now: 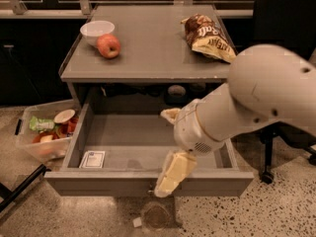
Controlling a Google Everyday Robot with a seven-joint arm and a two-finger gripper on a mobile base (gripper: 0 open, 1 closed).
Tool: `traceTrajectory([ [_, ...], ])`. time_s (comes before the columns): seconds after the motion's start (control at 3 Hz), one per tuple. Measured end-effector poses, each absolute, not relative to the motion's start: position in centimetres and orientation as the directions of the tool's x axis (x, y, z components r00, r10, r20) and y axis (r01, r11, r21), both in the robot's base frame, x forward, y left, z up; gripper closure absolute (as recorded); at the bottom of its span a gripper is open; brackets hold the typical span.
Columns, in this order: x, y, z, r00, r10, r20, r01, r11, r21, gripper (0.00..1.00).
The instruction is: Close top drawer
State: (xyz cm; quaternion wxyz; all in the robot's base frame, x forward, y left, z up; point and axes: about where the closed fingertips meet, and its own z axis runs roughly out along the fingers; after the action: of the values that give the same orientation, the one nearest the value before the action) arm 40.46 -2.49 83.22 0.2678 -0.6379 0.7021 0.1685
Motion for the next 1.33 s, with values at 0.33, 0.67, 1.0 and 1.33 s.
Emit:
traceTrajectory([
  [0.33, 38.8, 2.3, 80.0, 0.0, -0.792, -0.611, -0.998, 0.035, -0.046, 0.0],
  [0.67, 38.8, 2.3, 80.0, 0.0, -0.792, -0.611, -0.998, 0.035, -0.046, 0.0],
  [1.0, 38.5, 3.0, 79.2, 0.006, -0.803, -0.596, -0.997, 0.038, -0.062, 0.0],
  [1.33, 38.6, 5.3, 75.7, 0.001, -0.818, -0.575, -0.998, 0.037, -0.054, 0.0],
])
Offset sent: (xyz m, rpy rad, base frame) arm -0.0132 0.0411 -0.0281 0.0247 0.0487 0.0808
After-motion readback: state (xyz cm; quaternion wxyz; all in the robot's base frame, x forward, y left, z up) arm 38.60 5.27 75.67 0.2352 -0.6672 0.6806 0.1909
